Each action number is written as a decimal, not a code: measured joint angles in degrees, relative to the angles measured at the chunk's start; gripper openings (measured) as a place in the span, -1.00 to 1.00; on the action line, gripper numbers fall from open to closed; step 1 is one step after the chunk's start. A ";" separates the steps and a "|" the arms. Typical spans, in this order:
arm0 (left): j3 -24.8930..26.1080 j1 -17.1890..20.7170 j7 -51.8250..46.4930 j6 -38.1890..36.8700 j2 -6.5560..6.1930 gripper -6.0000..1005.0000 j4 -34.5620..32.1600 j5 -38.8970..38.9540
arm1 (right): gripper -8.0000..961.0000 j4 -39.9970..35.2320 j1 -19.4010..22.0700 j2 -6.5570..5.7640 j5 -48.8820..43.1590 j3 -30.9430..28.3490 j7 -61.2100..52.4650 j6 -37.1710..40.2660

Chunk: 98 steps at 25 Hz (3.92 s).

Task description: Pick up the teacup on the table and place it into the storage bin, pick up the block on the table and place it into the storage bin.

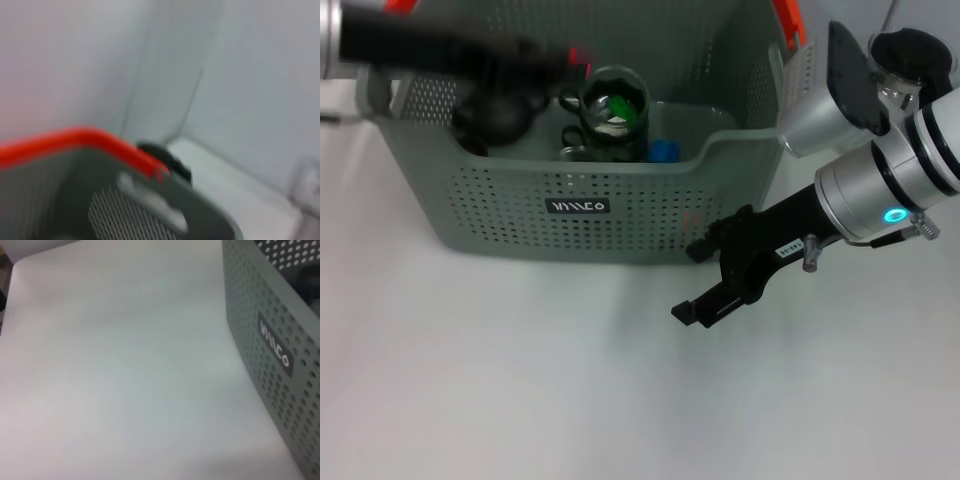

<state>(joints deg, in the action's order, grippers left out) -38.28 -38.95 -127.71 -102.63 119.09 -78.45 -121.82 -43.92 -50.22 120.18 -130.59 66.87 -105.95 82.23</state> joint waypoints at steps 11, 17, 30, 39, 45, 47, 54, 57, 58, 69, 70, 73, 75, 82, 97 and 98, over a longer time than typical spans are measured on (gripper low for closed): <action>-6.09 -6.51 -1.04 21.88 -3.34 -0.62 11.65 -2.12 | 0.96 -0.40 -0.28 0.14 0.46 0.54 0.57 1.95; -7.46 -6.61 -1.54 24.89 -2.60 -0.59 11.86 -2.92 | 0.96 -0.45 -0.32 0.14 0.60 0.54 0.78 2.17; -1.86 -0.08 -1.97 15.26 -2.52 0.53 6.52 13.94 | 0.96 -0.46 -0.33 0.05 0.95 0.52 1.73 3.16; -0.29 9.72 14.88 -7.22 -0.27 0.85 12.49 34.82 | 0.96 -0.02 0.71 0.01 3.12 0.03 6.60 5.72; -1.57 16.26 27.80 -8.46 1.74 0.92 15.34 31.37 | 0.96 0.13 2.22 0.04 5.11 -0.01 10.13 5.91; -1.42 17.81 32.01 -8.29 2.04 0.92 16.76 28.60 | 0.96 0.32 3.06 0.00 7.06 -0.09 11.59 5.80; -0.85 20.21 39.62 -6.97 2.55 0.91 20.18 18.58 | 0.96 0.35 6.52 -0.24 12.58 -0.93 16.25 6.16; -0.39 19.89 40.42 -6.00 2.41 0.91 22.41 14.12 | 0.96 0.35 8.38 -0.22 14.06 -2.37 18.85 6.94; -0.17 19.76 40.79 -5.82 2.34 0.91 23.18 13.30 | 0.96 0.35 8.99 -0.28 14.32 -3.00 19.67 7.16; 0.14 18.96 46.45 -1.30 2.28 0.91 31.37 7.02 | 0.96 0.33 13.99 -0.73 14.59 -6.77 26.16 10.40; 0.13 18.78 47.04 -0.95 2.24 0.91 32.18 6.67 | 0.96 0.33 14.15 -0.81 14.44 -6.80 26.41 10.41; -0.07 18.20 47.83 -0.04 2.14 0.91 33.95 6.24 | 0.96 0.43 14.40 -0.94 14.10 -6.81 26.59 10.35; -0.14 17.92 48.15 0.29 2.10 0.91 34.59 6.17 | 0.96 0.53 14.47 -0.92 14.04 -6.71 26.71 10.16; -1.40 17.45 48.88 0.94 2.37 0.91 34.90 4.87 | 0.96 1.19 14.69 -0.41 13.98 -6.34 27.03 9.56; -2.15 17.20 49.14 4.17 2.57 0.91 35.65 3.16 | 0.96 3.68 14.45 -0.25 12.37 -6.23 27.25 6.66; -2.15 17.20 49.14 4.16 2.56 0.91 35.65 3.17 | 0.96 3.68 14.45 -0.28 12.38 -6.23 27.26 6.76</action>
<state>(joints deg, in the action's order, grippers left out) -40.43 -21.75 -78.57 -98.46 121.65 -42.80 -118.65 -40.25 -35.78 119.90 -118.22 60.65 -78.69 88.99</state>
